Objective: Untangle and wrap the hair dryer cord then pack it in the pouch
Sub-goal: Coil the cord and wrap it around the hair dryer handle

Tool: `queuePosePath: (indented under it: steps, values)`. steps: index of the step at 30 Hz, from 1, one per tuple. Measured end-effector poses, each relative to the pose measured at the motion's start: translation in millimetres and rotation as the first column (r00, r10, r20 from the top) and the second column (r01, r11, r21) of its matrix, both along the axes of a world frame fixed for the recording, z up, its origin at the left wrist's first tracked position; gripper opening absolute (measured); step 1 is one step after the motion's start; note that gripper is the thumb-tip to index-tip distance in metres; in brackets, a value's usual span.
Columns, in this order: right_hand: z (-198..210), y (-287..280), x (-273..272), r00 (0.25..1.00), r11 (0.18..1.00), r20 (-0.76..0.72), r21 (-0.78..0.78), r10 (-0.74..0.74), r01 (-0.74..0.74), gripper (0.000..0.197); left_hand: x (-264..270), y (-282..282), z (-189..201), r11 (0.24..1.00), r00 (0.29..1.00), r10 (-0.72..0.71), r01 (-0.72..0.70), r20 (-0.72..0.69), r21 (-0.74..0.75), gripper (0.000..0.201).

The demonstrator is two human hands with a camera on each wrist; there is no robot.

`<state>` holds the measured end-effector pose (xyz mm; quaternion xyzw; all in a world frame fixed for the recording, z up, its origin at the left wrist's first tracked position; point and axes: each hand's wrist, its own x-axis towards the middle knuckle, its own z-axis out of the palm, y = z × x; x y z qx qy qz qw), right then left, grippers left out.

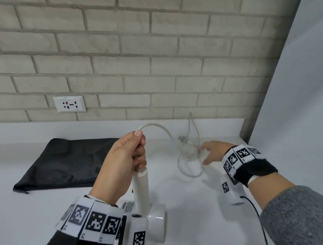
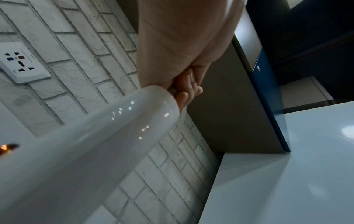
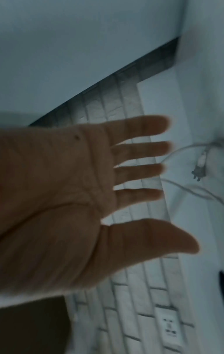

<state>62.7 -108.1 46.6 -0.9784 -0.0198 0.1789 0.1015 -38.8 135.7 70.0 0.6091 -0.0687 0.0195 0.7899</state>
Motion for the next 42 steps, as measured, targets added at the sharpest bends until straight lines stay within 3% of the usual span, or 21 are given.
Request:
queuePosePath:
  steps: [2,3,4,6,7,8,10,13,16,19,21,25,29,31,34,37,39,42]
  values:
    - [-2,2,-1,0.997,0.99,0.065,-0.14,0.044,-0.035,0.039,0,-2,-1,1.0,1.0,-0.008,0.008,-0.004,0.005,0.034]
    - [-1,3,1,0.985,0.998,0.163,-0.037,0.047,-0.042,0.034,0,-3,-1,1.0,1.0,-0.014,0.014,-0.006,0.006,0.034]
    - [1,5,0,0.969,0.98,0.248,0.189,0.013,-0.061,0.031,1,-5,-1,1.0,1.0,-0.025,0.025,-0.01,0.001,0.034]
    - [11,21,-14,0.947,0.764,0.318,0.601,0.04,-0.233,0.031,1,-8,-1,0.998,0.998,-0.062,0.062,-0.011,-0.018,0.032]
    - [16,33,-22,0.951,0.634,0.291,0.716,0.109,-0.292,0.036,1,-9,0,0.996,0.996,-0.086,0.086,-0.003,-0.028,0.03]
    - [18,45,-30,0.945,0.548,0.265,0.77,0.192,-0.327,0.041,2,-10,1,0.993,0.994,-0.11,0.11,0.008,-0.037,0.029]
    - [13,67,-39,0.911,0.484,0.273,0.779,0.309,-0.398,0.046,4,-9,4,0.985,0.987,-0.161,0.161,0.011,-0.068,0.027]
    - [1,84,-43,0.906,0.478,0.353,0.77,0.233,-0.423,0.028,7,-5,4,0.954,0.965,-0.262,0.253,-0.03,-0.163,0.034]
    - [-11,94,-47,0.936,0.458,0.313,0.816,0.161,-0.352,0.025,12,-1,0,0.917,0.949,-0.31,0.283,-0.057,-0.28,0.039]
    - [-24,95,-50,0.945,0.577,0.261,0.748,0.197,-0.327,0.021,16,3,-3,0.845,0.923,-0.382,0.332,-0.038,-0.419,0.042]
    - [-34,93,-57,0.944,0.648,0.227,0.686,0.239,-0.33,0.027,17,6,-5,0.809,0.896,-0.444,0.398,-0.006,-0.433,0.051]
    - [-46,86,-74,0.922,0.706,0.296,0.596,0.249,-0.382,0.032,13,5,-5,0.83,0.903,-0.43,0.402,0.017,-0.387,0.055]
    - [-52,74,-87,0.91,0.677,0.324,0.61,0.26,-0.411,0.021,13,2,-8,0.799,0.915,-0.399,0.382,0.066,-0.464,0.03]
    - [-55,64,-88,0.92,0.639,0.331,0.666,0.209,-0.385,0.014,11,1,-6,0.83,0.936,-0.342,0.344,0.085,-0.438,0.037]
    - [-60,43,-82,0.956,0.612,0.277,0.742,0.092,-0.274,0.024,9,3,-5,0.888,0.966,-0.237,0.257,0.1,-0.381,0.043]
    - [-63,33,-81,0.98,0.491,0.198,0.856,-0.024,-0.161,0.027,8,2,-5,0.876,0.968,-0.21,0.249,0.137,-0.413,0.037]
    - [-63,33,-85,0.982,0.429,0.178,0.893,-0.069,-0.132,0.027,9,1,-6,0.908,0.975,-0.154,0.204,0.161,-0.366,0.032]
    - [-56,39,-94,0.958,0.531,0.286,0.814,-0.013,-0.236,0.025,13,0,-5,0.979,0.964,-0.07,0.115,0.255,-0.167,0.028]
